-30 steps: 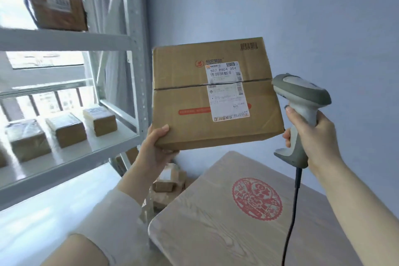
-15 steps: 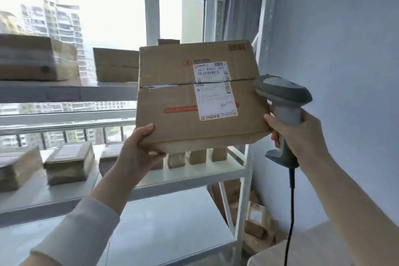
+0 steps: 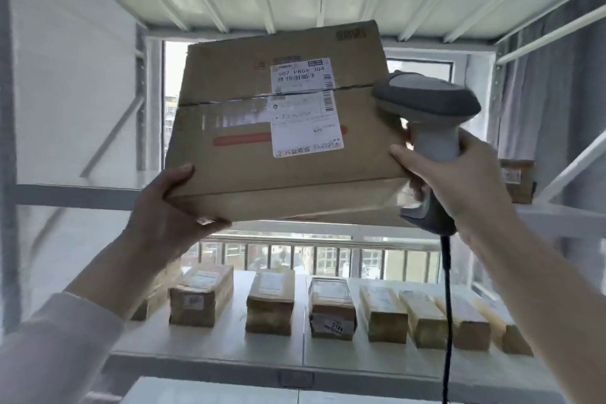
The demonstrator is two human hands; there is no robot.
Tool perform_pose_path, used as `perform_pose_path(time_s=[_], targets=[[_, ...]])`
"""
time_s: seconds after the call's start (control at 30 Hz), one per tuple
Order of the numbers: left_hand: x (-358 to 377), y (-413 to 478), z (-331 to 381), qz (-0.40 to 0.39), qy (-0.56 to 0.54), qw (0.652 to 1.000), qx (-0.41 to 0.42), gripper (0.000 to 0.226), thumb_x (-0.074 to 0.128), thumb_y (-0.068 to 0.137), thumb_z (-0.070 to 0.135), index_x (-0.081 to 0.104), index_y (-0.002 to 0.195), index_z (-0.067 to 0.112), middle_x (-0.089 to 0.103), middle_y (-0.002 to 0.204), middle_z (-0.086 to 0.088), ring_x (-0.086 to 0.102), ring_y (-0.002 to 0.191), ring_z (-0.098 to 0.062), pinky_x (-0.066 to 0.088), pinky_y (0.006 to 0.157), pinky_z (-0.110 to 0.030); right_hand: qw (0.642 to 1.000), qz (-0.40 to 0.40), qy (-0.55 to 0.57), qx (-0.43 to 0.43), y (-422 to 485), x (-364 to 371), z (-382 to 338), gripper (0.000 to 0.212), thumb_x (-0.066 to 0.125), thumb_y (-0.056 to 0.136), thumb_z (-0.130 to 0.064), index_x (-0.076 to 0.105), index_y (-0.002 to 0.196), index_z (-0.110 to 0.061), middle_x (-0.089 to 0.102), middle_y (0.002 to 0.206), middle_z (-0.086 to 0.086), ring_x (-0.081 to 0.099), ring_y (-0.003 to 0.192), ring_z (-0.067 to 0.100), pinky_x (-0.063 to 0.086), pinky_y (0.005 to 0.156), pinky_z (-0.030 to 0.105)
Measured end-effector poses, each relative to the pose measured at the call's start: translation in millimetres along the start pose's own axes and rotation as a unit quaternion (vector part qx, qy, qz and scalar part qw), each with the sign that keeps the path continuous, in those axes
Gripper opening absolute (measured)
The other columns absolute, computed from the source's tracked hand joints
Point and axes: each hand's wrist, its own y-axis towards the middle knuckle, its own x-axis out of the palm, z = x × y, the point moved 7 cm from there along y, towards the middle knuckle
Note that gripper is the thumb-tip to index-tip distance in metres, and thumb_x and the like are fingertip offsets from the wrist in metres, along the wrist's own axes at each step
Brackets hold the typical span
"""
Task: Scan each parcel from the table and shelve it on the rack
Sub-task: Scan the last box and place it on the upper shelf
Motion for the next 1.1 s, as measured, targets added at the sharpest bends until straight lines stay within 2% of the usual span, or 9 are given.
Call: perform_pose_path(time_s=[0.1, 0.2, 0.4, 0.53, 0.7, 0.8, 0.9, 1.0, 1.1], targets=[[-25.0, 13.3, 41.0, 0.031, 0.018, 0.999, 0.038, 0.041, 0.061, 0.075, 0.031, 0.057, 0.115, 0.024, 0.061, 0.127, -0.006, 0.055, 0.115, -0.035, 0.039, 0.094, -0.065, 0.999, -0.027, 0.037, -0.007, 17.9, 50.9, -10.8, 0.02, 0.08, 0.073, -0.021, 0.06, 0.076, -0.023, 0.059, 0.052, -0.001, 0.048, 0.034, 0.006, 0.04, 0.043, 0.019], [-45.6, 24.3, 73.4, 0.048, 0.044, 0.995, 0.077, 0.027, 0.048, 0.086, 0.03, 0.06, 0.11, 0.025, 0.066, 0.111, -0.002, 0.058, 0.111, -0.032, 0.042, 0.092, -0.062, 0.996, -0.06, 0.06, -0.007, 33.4, 96.3, -15.7, 0.021, 0.079, 0.074, -0.019, 0.059, 0.074, -0.02, 0.057, 0.05, 0.0, 0.046, 0.033, 0.007, 0.038, 0.04, 0.017], [-81.0, 45.6, 118.3, 0.126, 0.081, 0.982, 0.115, 0.015, 0.05, 0.091, 0.036, 0.061, 0.096, 0.027, 0.066, 0.1, 0.002, 0.06, 0.096, -0.027, 0.048, 0.081, -0.054, 0.992, -0.084, 0.091, -0.008, 50.7, 171.3, -15.1, 0.019, 0.078, 0.076, -0.019, 0.058, 0.075, -0.019, 0.056, 0.054, 0.004, 0.044, 0.032, 0.005, 0.039, 0.038, 0.017], [-114.5, 64.9, 144.2, 0.152, 0.116, 0.974, 0.122, 0.013, 0.048, 0.094, 0.039, 0.056, 0.089, 0.03, 0.062, 0.093, 0.003, 0.058, 0.087, -0.024, 0.041, 0.082, -0.061, 0.99, -0.099, 0.098, 0.01, 55.6, 226.1, -11.6, 0.021, 0.078, 0.076, -0.019, 0.058, 0.073, -0.016, 0.055, 0.054, 0.006, 0.044, 0.032, 0.008, 0.039, 0.036, 0.015], [-181.8, 96.7, 179.6, 0.145, 0.165, 0.97, 0.105, 0.019, 0.049, 0.091, 0.05, 0.055, 0.098, 0.034, 0.062, 0.107, 0.004, 0.057, 0.099, -0.023, 0.042, 0.08, -0.057, 0.99, -0.1, 0.098, 0.016, 52.8, 297.2, -13.2, 0.022, 0.079, 0.075, -0.02, 0.057, 0.073, -0.016, 0.056, 0.051, 0.005, 0.046, 0.031, 0.007, 0.042, 0.047, 0.025], [-222.4, 116.5, 203.8, 0.146, 0.235, 0.958, 0.078, 0.026, 0.048, 0.087, 0.061, 0.054, 0.097, 0.038, 0.058, 0.114, 0.007, 0.05, 0.106, -0.022, 0.033, 0.091, -0.054, 0.992, -0.088, 0.09, 0.019, 50.5, 337.4, -20.4, 0.023, 0.08, 0.073, -0.024, 0.058, 0.074, -0.017, 0.056, 0.043, -0.002, 0.047, 0.031, 0.007, 0.043, 0.046, 0.025], [-251.0, 141.7, 228.3, 0.132, 0.251, 0.955, 0.092, 0.025, 0.045, 0.091, 0.055, 0.06, 0.095, 0.035, 0.066, 0.1, 0.005, 0.061, 0.095, -0.015, 0.049, 0.079, -0.041, 0.992, -0.09, 0.087, 0.032, 50.4, 379.1, -27.9, 0.021, 0.079, 0.074, -0.025, 0.06, 0.078, -0.017, 0.058, 0.058, 0.003, 0.053, 0.041, 0.011, 0.046, 0.051, 0.027], [-275.2, 171.2, 241.5, 0.125, 0.264, 0.953, 0.082, 0.038, 0.05, 0.086, 0.059, 0.063, 0.108, 0.031, 0.069, 0.101, 0.003, 0.064, 0.093, -0.016, 0.052, 0.068, -0.035, 0.993, -0.096, 0.056, 0.046, 55.6, 415.0, -25.4, 0.021, 0.077, 0.076, -0.027, 0.059, 0.077, -0.017, 0.058, 0.064, 0.005, 0.053, 0.049, 0.015, 0.045, 0.055, 0.028], [-298.5, 201.8, 242.8, 0.12, 0.28, 0.951, 0.059, 0.053, 0.056, 0.079, 0.066, 0.062, 0.116, 0.029, 0.069, 0.109, 0.001, 0.064, 0.1, -0.018, 0.054, 0.072, -0.038, 0.992, -0.104, 0.028, 0.067, 64.2, 444.2, -15.6, 0.022, 0.075, 0.078, -0.028, 0.057, 0.077, -0.016, 0.058, 0.064, 0.007, 0.053, 0.048, 0.015, 0.043, 0.051, 0.026]])
